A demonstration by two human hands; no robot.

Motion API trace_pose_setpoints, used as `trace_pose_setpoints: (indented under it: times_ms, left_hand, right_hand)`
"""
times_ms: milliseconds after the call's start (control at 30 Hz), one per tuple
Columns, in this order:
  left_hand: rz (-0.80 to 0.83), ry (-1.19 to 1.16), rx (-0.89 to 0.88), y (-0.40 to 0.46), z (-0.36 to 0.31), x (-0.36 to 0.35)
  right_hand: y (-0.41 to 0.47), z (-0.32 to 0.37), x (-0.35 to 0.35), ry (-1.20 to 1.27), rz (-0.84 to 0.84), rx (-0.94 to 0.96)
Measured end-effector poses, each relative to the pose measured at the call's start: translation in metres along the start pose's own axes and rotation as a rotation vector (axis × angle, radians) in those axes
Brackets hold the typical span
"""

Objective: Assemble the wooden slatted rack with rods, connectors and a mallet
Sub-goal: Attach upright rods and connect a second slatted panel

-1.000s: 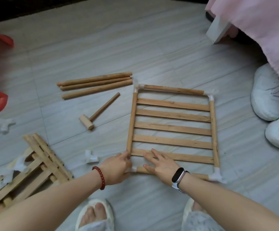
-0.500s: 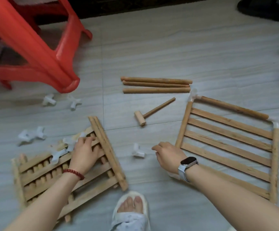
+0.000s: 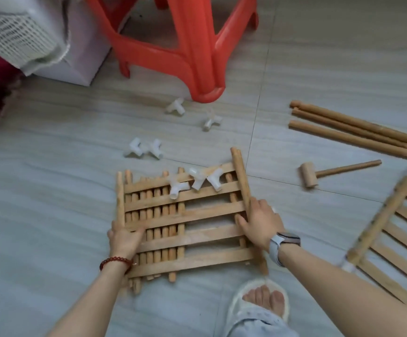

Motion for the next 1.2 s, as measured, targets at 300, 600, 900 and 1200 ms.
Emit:
trace_pose_setpoints:
  times_ms: [300,600,900,1200]
  left_hand:
    - [-0.183,-0.166,-0.052,0.007,-0.018,0.023]
    - [-0.123,-0.333,-0.26,0.031,-0.141,0.005]
    - [-0.063,-0.327,-0.418,0.091,-0.207,0.022]
    - [-0.383,-0.125,-0.407,0.014,-0.123,0.02]
  right_hand:
    - [0.02,-0.01,0.021,0.232,-0.167,-0.172]
    - [0.066,-0.053,0.095,0.39,-0.373,-0.224]
    - [0.123,-0.004,0.089,0.57,-0.282,-0.068]
    - [0.11,0.016,0.083,0.64,-0.229,-0.011]
Point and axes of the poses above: each hand's wrist, its own y-axis towards the middle knuckle, its own x-axis out of the back of the hand, z = x × y, the point moved 9 cm from there along y, towards the middle knuckle, and after that the axes turned 6 degrees about y, right-handed, at the moved point
